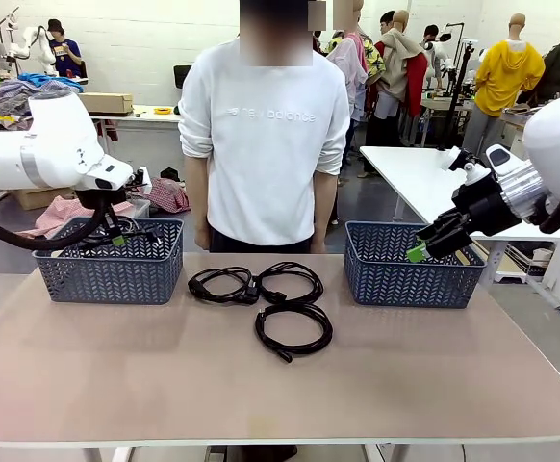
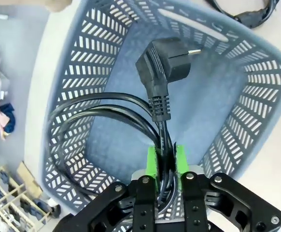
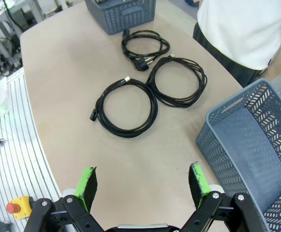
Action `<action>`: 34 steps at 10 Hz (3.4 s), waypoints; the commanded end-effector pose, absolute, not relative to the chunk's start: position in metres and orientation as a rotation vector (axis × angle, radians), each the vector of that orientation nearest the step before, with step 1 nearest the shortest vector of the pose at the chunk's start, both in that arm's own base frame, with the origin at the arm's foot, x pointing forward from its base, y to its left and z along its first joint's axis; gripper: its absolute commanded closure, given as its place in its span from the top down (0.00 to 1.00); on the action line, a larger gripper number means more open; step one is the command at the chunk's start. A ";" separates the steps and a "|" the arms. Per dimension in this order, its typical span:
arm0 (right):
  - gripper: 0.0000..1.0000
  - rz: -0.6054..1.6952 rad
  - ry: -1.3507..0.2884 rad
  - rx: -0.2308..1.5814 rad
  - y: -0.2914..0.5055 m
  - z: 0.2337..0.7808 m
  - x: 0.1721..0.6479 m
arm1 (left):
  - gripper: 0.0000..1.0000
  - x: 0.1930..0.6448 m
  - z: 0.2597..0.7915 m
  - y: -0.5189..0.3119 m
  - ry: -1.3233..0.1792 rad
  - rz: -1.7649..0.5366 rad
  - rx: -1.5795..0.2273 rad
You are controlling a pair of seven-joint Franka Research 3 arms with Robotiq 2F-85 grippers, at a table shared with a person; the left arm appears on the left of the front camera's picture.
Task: Organize the cables according to human instructions.
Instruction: Pick up a bundle of cables and place it in the basket indicated by the human.
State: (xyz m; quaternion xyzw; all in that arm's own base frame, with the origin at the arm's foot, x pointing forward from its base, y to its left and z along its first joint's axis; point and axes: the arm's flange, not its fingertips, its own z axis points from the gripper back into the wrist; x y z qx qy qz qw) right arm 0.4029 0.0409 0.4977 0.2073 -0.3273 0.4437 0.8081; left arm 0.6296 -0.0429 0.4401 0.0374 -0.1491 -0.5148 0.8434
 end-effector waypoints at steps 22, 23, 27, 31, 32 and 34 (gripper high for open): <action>1.00 0.969 -0.730 0.465 0.041 0.497 0.407 | 1.00 0.548 0.507 -0.080 -0.366 -0.949 -0.056; 1.00 0.969 -0.730 0.465 0.041 0.497 0.407 | 1.00 0.528 0.512 -0.086 -0.370 -0.967 -0.075; 1.00 0.969 -0.730 0.465 0.041 0.497 0.407 | 1.00 0.459 0.508 -0.104 -0.400 -0.959 -0.164; 1.00 0.969 -0.730 0.465 0.041 0.497 0.407 | 1.00 0.436 0.496 -0.114 -0.365 -1.020 -0.256; 1.00 0.969 -0.730 0.465 0.041 0.497 0.407 | 1.00 0.436 0.494 -0.114 -0.361 -1.031 -0.258; 1.00 0.969 -0.730 0.465 0.041 0.497 0.407 | 1.00 0.439 0.498 -0.124 -0.357 -1.003 -0.225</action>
